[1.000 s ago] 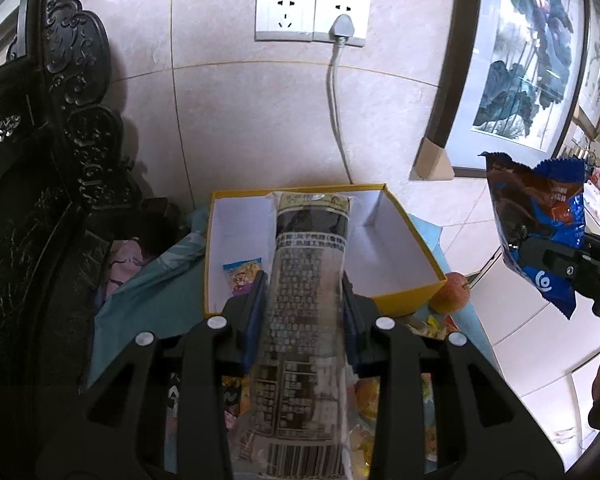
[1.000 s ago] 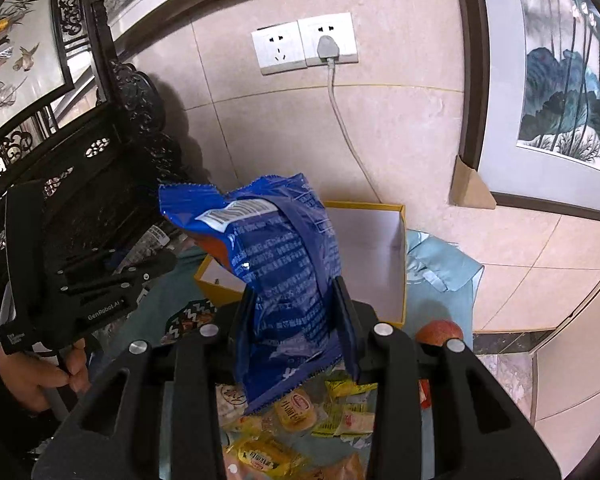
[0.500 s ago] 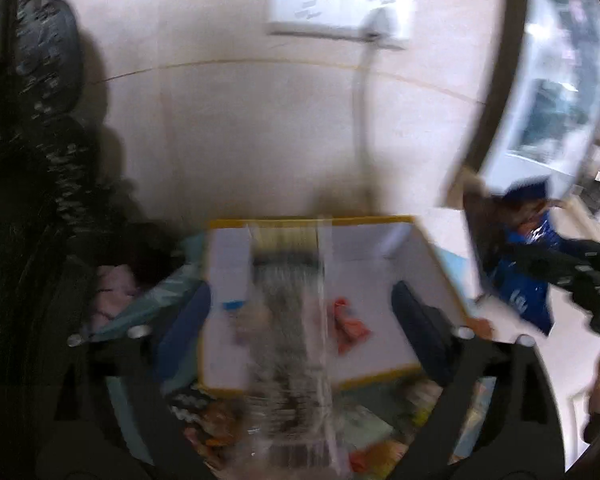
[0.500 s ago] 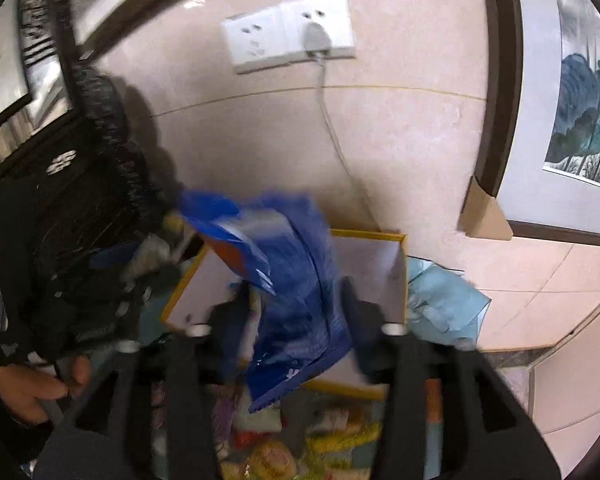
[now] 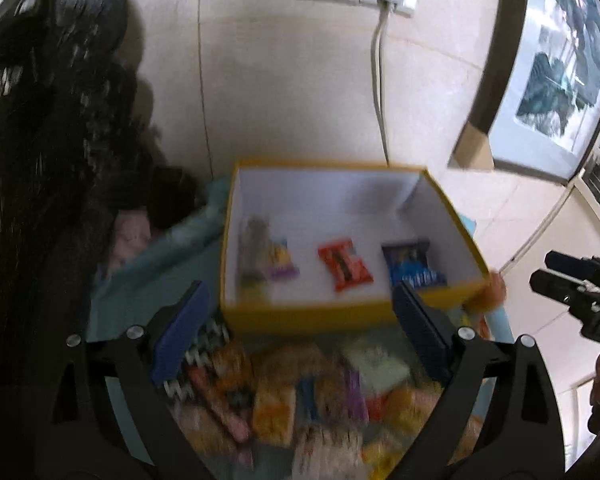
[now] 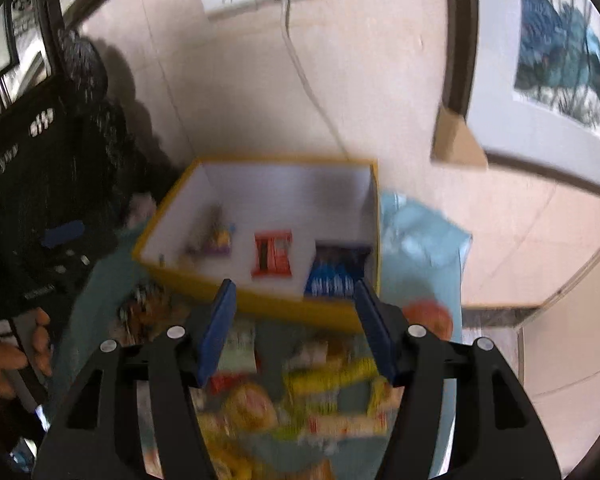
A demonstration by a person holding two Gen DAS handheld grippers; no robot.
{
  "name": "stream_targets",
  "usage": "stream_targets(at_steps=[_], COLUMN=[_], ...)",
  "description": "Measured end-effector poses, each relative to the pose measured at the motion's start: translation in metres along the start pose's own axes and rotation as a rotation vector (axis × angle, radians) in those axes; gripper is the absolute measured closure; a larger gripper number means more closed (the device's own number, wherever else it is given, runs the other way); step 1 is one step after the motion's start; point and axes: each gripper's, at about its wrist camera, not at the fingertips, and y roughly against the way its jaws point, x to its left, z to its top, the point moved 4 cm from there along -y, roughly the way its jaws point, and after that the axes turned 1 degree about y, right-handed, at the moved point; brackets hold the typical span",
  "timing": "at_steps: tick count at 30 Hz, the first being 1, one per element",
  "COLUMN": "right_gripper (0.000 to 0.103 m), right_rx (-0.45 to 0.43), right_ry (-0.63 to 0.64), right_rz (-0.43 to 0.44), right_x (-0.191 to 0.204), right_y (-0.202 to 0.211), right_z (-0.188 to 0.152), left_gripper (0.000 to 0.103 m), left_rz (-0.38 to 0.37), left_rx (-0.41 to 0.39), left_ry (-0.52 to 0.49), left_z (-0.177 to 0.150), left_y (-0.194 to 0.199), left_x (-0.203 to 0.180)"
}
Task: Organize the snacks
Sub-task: 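Grasp the white marshmallow bag with the left gripper while the right gripper grasps the tan pastry pack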
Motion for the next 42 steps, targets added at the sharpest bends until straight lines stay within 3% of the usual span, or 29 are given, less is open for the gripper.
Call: stream_targets(at_steps=[3,8,12,16,21,26,28,30,33,35,36,37,38,42], right_gripper=[0.041,0.040,0.040,0.035,0.032,0.017,0.015,0.015,0.015,0.021,0.030,0.046,0.051,0.062], right_rx=[0.074,0.212,0.269,0.297,0.328,0.356,0.357,0.380,0.373,0.373,0.363,0.354,0.347,0.331], right_ry=[-0.010,-0.046,-0.011,0.066,0.024,0.051,0.044,0.026,0.044,0.049,0.062,0.077,0.078,0.078], right_rz=[-0.012,-0.031,-0.017,-0.029,-0.055,-0.082,-0.083,-0.068,-0.058,-0.043,-0.038,-0.023,-0.017,0.020], right_x=[0.000,-0.001,0.006,0.012,0.002,0.004,0.001,-0.001,-0.002,-0.001,0.002,0.006,0.008,0.013], right_y=[-0.007,-0.024,-0.031,-0.039,-0.048,-0.058,-0.062,-0.069,-0.073,-0.075,-0.074,-0.072,-0.070,-0.061], right_z=[-0.044,-0.127,-0.171,-0.190,-0.200,-0.209,-0.211,-0.216,-0.220,-0.222,-0.222,-0.219,-0.217,-0.210], left_gripper=[0.009,0.009,0.009,0.009,0.009,0.009,0.015,0.026,0.033,0.041,0.046,0.050,0.051,0.056], left_rz=[-0.017,-0.028,-0.017,-0.019,0.023,0.024,0.020,0.000,-0.004,-0.022,-0.026,-0.033,-0.040,-0.072], left_rx=[0.059,0.167,0.213,0.209,0.226,0.302,0.333,0.318,0.317,0.314,0.312,0.308,0.302,0.287], left_ry=[-0.009,-0.108,-0.155,-0.142,-0.150,-0.158,-0.169,-0.167,-0.184,-0.185,-0.184,-0.177,-0.166,-0.111], left_z=[-0.043,-0.125,-0.161,-0.169,-0.169,-0.182,-0.191,-0.188,-0.187,-0.188,-0.189,-0.189,-0.188,-0.188], left_y=[-0.001,-0.009,-0.014,-0.018,-0.039,-0.065,-0.072,-0.069,-0.068,-0.066,-0.064,-0.062,-0.059,-0.049], left_x=[0.003,-0.003,-0.008,-0.011,-0.020,-0.025,-0.026,-0.026,-0.028,-0.027,-0.027,-0.026,-0.023,-0.007])
